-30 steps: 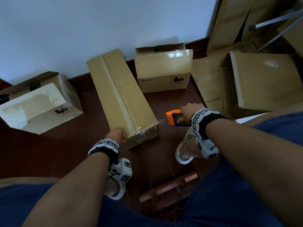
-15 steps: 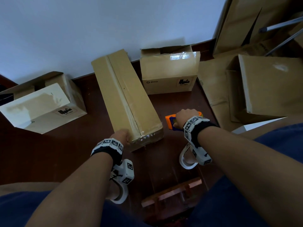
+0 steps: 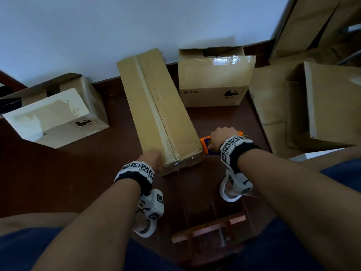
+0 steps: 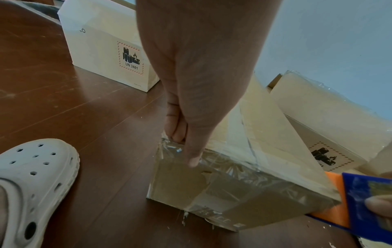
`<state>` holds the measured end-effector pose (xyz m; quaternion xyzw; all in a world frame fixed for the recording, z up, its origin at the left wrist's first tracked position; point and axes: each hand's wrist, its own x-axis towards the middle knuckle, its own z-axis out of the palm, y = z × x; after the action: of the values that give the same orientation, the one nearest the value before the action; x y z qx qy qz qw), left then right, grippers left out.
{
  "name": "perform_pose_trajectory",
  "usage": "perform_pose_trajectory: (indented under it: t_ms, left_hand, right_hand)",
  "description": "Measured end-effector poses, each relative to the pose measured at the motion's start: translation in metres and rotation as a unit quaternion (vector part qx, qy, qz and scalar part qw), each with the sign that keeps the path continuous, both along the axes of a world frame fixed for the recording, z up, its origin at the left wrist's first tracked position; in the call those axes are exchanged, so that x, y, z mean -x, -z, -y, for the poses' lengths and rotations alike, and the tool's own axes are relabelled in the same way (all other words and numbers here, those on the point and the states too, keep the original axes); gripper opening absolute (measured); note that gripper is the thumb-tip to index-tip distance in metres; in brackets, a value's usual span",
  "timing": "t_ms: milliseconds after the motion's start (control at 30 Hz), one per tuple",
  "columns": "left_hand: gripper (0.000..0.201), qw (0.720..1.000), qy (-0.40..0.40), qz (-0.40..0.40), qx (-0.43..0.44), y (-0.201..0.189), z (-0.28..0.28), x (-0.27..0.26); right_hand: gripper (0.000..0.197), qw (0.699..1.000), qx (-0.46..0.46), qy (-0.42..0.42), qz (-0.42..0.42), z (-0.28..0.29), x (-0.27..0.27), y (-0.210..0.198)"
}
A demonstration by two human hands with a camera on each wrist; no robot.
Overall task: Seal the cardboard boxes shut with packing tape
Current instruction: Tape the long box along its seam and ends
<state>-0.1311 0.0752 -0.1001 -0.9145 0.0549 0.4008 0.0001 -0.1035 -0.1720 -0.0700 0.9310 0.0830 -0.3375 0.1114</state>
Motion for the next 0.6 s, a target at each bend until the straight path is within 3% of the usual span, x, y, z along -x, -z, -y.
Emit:
perform_pose_trajectory:
  t_ms: [233, 433, 500, 600]
  left_hand:
    - [0.028, 1.000, -0.001, 0.015, 0.013, 0.000, -0.004, 0.002]
    - [0.026, 0.999, -0.002, 0.016, 0.032, 0.009, -0.013, 0.001]
    - [0.028, 0.999, -0.001, 0.017, 0.041, 0.012, -0.015, 0.000]
    - [0.032, 0.998, -0.001, 0.022, 0.054, 0.012, -0.016, 0.000]
  right_hand:
    - [0.031, 0.999, -0.008, 0.009, 0.030, -0.009, -0.001, 0.005]
    - [0.038, 0.983, -0.085, 0.161, -0.026, -0.008, 0.000, 0.035]
    - [0.039, 0.968, -0.110, 0.223, -0.013, 0.006, -0.010, 0.030]
    - [0.056, 0.960, -0.138, 0.244, 0.015, 0.018, -0.015, 0.021]
